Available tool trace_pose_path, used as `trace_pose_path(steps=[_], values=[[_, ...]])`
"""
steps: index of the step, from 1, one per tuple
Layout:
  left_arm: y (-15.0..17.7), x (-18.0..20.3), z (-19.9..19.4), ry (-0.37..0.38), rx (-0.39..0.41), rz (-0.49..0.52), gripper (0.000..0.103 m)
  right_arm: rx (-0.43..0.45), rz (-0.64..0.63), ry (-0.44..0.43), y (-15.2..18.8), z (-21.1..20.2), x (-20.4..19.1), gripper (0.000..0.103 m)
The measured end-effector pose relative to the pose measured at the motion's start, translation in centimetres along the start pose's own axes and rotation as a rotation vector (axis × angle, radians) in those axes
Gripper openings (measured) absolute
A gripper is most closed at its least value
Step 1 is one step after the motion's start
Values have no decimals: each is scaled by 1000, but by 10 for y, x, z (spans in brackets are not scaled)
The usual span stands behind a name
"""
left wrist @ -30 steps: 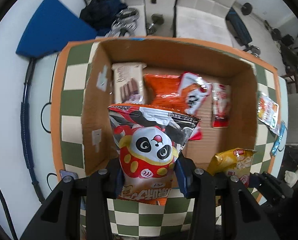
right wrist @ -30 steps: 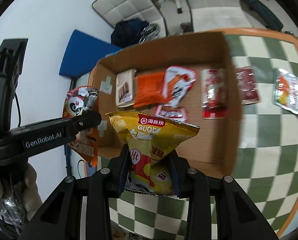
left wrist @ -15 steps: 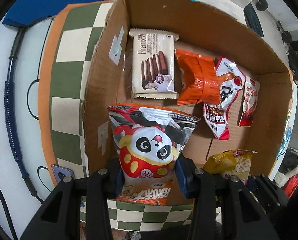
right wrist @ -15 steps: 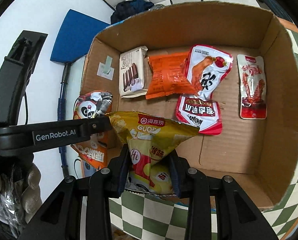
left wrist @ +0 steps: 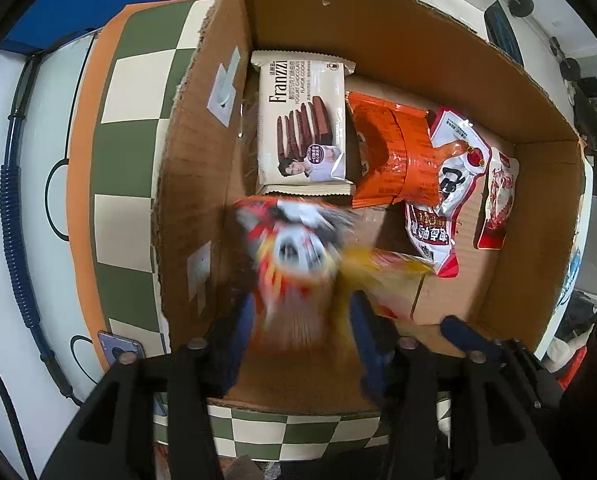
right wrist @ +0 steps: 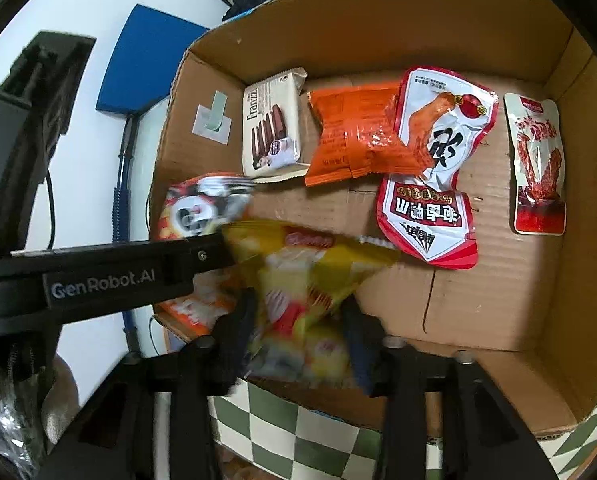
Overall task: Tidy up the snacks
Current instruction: 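Carry both bags over the cardboard box and open both grippers, then lift both tools out of the box toward the remaining snacks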
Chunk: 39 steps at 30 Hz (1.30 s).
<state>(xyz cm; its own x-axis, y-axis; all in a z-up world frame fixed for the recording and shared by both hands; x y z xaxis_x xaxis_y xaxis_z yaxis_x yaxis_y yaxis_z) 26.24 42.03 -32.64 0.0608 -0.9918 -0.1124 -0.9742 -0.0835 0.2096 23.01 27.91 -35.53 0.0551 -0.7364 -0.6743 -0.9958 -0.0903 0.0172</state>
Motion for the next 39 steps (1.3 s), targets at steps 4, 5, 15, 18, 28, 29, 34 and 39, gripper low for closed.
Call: trace_pose_path(steps=[4,5,15,18,28,29,34,39], values=[[1,-4,-5,-7,18,-14,57,-15,-11,18,2,1,-2,89],[3,-4,-8,-9,26,-13,57,-14,-14,26,3,0,-2,89],[26,-1,-40,-17,117,-8,57,20,-64,134,12,-31,-12,91],[39,1,-52,-24,159,-8,57,45,-75,158,17,-48,-17,91],[90,3,-92,-53,317,-1,57,152,-106,227,48,-123,-30,92],[96,4,-97,-55,335,2,57,166,-112,235,52,-131,-31,92],[125,12,-113,-48,395,11,57,222,-136,260,74,-161,-41,92],[152,16,-130,-41,448,17,57,272,-149,254,96,-186,-51,92]])
Point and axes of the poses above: each gripper's, at about its wrist camera, not at the fingertips, and z roughly the way its jaws point, x to its right, y to its underside, the point moved 4 cm from there along z, roughly the way its jaws point, and after that the axes turned 13 degrees about -y, right-handed, at the moved point
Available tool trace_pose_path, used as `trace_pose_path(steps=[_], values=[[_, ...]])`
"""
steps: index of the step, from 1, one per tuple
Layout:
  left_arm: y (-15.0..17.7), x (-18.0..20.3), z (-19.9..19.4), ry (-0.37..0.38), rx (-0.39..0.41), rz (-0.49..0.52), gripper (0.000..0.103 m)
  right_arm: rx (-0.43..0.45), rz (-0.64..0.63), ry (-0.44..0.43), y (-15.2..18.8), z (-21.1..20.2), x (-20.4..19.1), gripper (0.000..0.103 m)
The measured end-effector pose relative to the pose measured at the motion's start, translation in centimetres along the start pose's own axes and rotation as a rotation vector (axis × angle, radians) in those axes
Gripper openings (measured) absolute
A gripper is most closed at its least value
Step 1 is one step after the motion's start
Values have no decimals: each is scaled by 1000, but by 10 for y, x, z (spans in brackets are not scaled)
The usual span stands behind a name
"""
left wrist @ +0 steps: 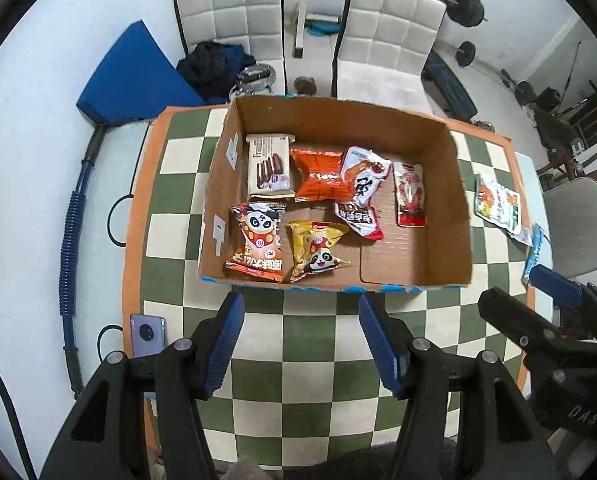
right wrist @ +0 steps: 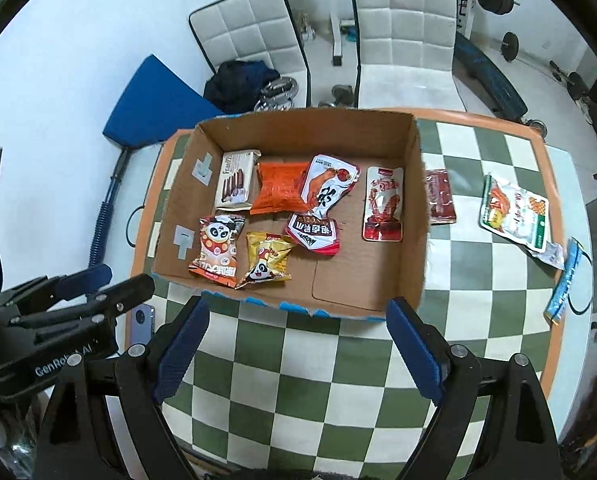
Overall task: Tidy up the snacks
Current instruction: 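Lift both tools out of the box toward the remaining snacks, then grasp the white-red sausage packet with the left gripper while the right grasps the blue stick packet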
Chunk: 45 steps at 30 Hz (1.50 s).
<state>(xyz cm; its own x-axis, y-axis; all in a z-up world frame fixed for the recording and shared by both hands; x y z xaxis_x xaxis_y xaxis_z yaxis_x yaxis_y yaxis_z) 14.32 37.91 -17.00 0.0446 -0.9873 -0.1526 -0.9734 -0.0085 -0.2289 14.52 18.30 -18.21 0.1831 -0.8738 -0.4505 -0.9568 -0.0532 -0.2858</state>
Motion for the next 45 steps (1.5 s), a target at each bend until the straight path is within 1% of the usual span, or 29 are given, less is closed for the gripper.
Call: trace_pose_path(steps=[8,14,16,17,18,19,23,26,29,33,37,40,41,45], values=[[18,3,-35,14,59,0,57,54,-18,-7,23,-43,-8,94],[25,11,-48,12,83,5,57,63,-18,-30,38,-58,-12,94],[25,15,-52,9,100,4,77,61,-11,-45,42,-60,-10,94],[24,18,-54,3,113,5,92,61,-5,-53,44,-61,-8,95],[23,21,-55,-5,121,5,93,63,4,-64,45,-61,-4,97],[20,25,-55,2,126,2,93,65,13,-75,46,-62,-1,98],[11,47,-54,26,122,11,93,82,57,-96,47,-69,26,99],[1,75,-54,37,129,31,93,94,116,-109,47,-78,58,99],[-12,110,-55,42,138,66,93,113,180,-96,47,-91,99,99],[-29,165,-51,49,136,122,93,150,298,-69,50,-112,169,99],[-47,226,-36,19,125,206,93,182,414,-20,57,-129,247,99],[-63,271,-11,-2,76,253,93,176,494,18,64,-130,308,99],[-69,289,3,2,42,268,93,168,519,28,65,-128,329,99],[-83,339,41,8,-53,312,93,130,595,67,69,-113,403,99]])
Point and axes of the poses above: each gripper's, at about its wrist camera, not at the fingertips, and z roughly the way its jaws point, x to its right, y to its underside, the point moved 4 cm from there along z, roughly the way its jaws point, and after that the axes turned 13 degrees about -y, right-handed, at the moved point
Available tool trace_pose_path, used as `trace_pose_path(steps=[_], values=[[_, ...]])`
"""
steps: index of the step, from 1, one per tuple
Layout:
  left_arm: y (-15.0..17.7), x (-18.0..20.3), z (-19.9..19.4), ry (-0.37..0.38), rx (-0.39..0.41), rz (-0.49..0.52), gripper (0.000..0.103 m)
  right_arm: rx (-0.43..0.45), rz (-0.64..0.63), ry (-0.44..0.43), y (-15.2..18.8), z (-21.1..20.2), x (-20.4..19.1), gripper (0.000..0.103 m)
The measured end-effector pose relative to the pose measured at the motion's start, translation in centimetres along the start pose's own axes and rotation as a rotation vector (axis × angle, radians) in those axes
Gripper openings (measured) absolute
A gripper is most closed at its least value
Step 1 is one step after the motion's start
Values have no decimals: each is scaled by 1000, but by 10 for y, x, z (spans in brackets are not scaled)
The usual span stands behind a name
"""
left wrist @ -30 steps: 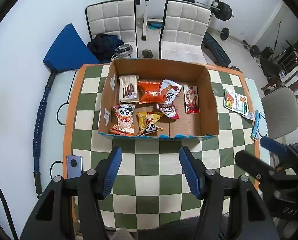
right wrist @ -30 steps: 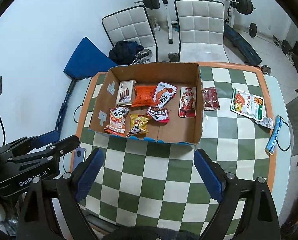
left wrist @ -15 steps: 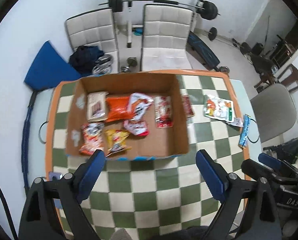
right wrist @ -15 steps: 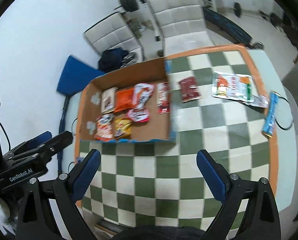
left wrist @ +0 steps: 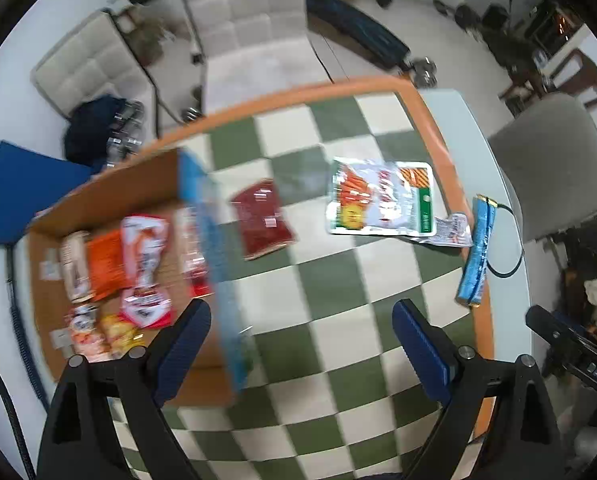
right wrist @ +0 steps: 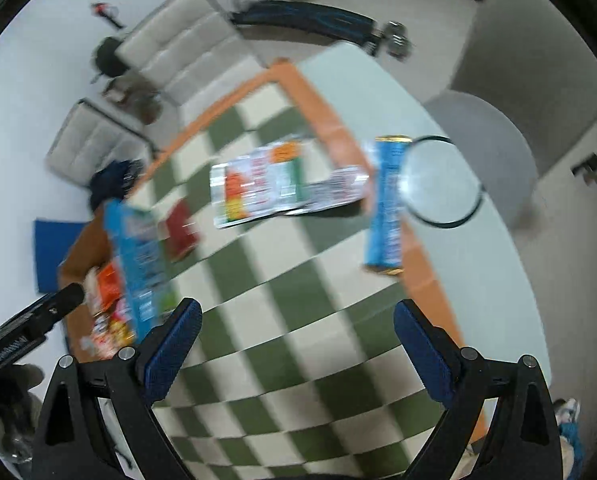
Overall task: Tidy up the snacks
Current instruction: 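Grasp the white-red sausage packet with the left gripper while the right grasps the blue stick packet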
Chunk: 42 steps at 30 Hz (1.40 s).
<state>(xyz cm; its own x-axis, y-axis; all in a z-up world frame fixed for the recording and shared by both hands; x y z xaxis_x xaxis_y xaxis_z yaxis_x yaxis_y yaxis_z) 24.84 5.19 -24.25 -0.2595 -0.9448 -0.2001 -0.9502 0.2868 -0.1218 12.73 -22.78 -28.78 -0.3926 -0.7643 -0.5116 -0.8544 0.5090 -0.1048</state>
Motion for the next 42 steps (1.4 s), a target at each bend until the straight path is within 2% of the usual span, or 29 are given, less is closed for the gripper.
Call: trace_pose_path(steps=[5,10,12,14,15,16,19,22,30,38,42], values=[[-27,57,41,32,-115,54,93,-54,112,-22,-39,43,60,99],[-32,102,81,192,-316,-18,93,-92,166,-13,-60,88,88,97],[-35,119,93,260,-390,-82,92,-105,169,10,-64,102,97,91],[-40,133,103,298,-441,-143,92,-124,171,17,-65,114,105,74],[-45,140,108,306,-459,-169,92,-132,170,22,-64,117,107,69],[-49,146,112,304,-469,-189,92,-140,170,30,-64,120,111,61],[-60,164,123,280,-494,-235,92,-141,168,45,-62,121,121,49],[-70,179,131,224,-498,-254,92,-132,169,34,-60,115,127,45],[-69,204,145,50,-483,-175,92,-126,122,61,-60,108,123,42],[-36,173,143,-8,-465,-96,92,-144,75,71,-63,110,118,42],[-21,149,137,23,-473,-125,92,-153,83,59,-70,116,118,42]])
Point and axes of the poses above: each gripper's, at about its wrist camera, not at the fingertips, and z roughly the way its jaws point, x to its right, y to its underside, the point moved 4 cm from there along z, roughly the way its jaws point, and after that the axes turned 13 degrees about -y, right-handed, at the moved point
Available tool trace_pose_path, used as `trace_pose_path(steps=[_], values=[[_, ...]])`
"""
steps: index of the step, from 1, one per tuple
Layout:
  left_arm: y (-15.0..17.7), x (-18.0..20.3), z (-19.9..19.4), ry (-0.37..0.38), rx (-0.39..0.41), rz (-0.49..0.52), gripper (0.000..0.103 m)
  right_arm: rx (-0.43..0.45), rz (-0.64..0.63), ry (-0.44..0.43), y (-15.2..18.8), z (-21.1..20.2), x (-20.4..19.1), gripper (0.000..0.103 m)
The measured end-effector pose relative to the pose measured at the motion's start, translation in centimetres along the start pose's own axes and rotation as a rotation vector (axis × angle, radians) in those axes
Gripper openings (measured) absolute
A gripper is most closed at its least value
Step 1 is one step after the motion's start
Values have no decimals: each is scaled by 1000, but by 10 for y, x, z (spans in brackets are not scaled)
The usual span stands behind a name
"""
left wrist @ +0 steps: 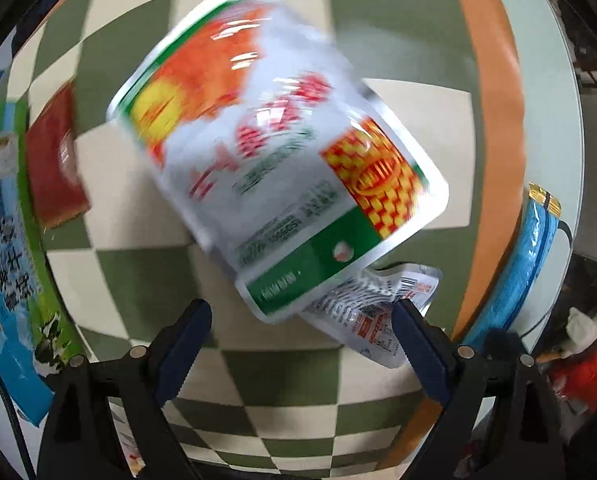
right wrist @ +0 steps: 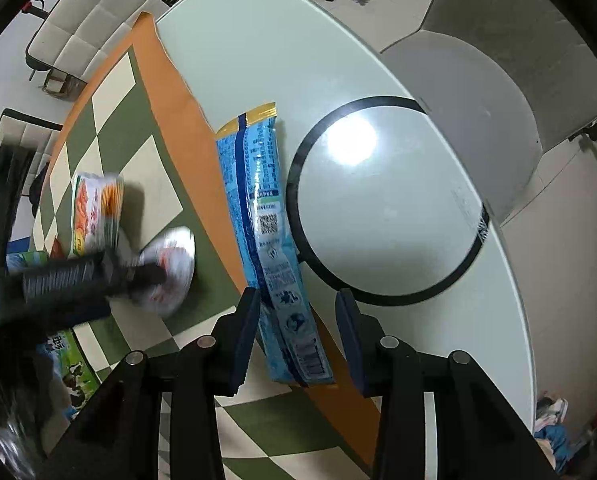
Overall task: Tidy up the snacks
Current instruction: 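Grasp the white-red sausage packet with the left gripper while the right grasps the blue stick packet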
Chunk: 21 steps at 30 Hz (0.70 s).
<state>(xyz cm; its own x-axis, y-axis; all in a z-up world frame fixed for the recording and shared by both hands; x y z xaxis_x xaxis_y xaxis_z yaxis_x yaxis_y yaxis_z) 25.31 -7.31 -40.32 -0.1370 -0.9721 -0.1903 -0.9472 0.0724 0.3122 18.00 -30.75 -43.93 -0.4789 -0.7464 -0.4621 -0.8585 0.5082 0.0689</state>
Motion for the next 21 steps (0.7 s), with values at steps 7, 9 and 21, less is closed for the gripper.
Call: trace_pose_path(steps=[7,9,21], values=[[4,-7,-15,189,-34,-97,92,-26,-49,23,-7,13,-7,42],[-3,4,-13,236,-76,-133,92,-17,-72,40,-7,13,-10,36],[13,12,21,25,-86,-102,92,-45,-131,86,7,13,-20,26]])
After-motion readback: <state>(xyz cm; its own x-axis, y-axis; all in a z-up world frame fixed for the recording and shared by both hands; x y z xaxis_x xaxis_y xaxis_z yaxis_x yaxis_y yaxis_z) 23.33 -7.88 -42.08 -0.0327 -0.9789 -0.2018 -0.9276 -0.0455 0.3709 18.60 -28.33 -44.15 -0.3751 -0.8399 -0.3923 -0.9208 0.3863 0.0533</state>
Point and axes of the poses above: each gripper's, at about its wrist camera, not at the fingertips, and z roughly the way its jaws point, x to its right, y to its underside, the point moved 4 cm from there along z, roughly the way its jaws point, and after that the axes turned 13 degrees about -y, right-handed, at the moved point
